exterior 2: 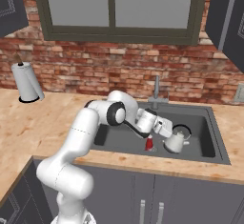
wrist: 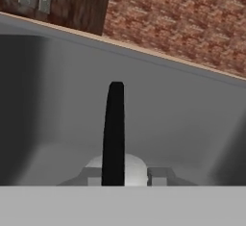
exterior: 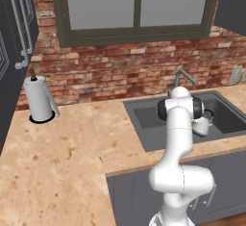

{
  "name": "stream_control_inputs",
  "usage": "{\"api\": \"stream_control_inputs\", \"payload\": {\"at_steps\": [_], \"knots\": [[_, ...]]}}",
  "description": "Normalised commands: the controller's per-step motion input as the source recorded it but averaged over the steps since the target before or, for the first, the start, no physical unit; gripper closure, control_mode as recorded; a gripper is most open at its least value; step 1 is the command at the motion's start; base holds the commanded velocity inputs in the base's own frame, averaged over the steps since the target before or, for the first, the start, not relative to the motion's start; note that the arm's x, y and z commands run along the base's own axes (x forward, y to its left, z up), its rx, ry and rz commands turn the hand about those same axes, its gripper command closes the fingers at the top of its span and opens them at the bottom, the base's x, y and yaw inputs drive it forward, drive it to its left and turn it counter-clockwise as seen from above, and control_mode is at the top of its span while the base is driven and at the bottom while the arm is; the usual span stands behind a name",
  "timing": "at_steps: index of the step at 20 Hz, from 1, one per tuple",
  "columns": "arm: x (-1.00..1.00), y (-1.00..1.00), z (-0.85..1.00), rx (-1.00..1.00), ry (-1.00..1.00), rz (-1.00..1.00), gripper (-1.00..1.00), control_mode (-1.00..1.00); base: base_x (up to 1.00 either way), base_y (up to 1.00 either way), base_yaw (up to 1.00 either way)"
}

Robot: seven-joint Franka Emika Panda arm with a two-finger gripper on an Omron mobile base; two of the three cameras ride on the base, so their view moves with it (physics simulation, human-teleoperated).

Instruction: Open the cabinet, pick the kettle from the cabinet, and place it in the sink.

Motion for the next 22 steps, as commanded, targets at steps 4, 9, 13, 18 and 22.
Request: {"api": "stream_control_inputs", "payload": {"at_steps": [4, 9, 13, 18, 22], "knots": [[0.11, 0.25, -0.29, -0.01, 0.0, -0.1, -1.0, -1.0, 0.0, 0.0, 0.0], [0.15, 0.3, -0.19, -0.03, 0.0, -0.11, -1.0, -1.0, 0.0, 0.0, 0.0], [0.04, 0.38, -0.21, -0.04, 0.0, -0.1, -1.0, -1.0, 0.0, 0.0, 0.0], [0.0, 0.45, -0.18, -0.07, 0.0, -0.11, -1.0, -1.0, 0.0, 0.0, 0.0], [0.09, 0.42, -0.1, -0.08, 0.0, -0.12, -1.0, -1.0, 0.0, 0.0, 0.0]]}}
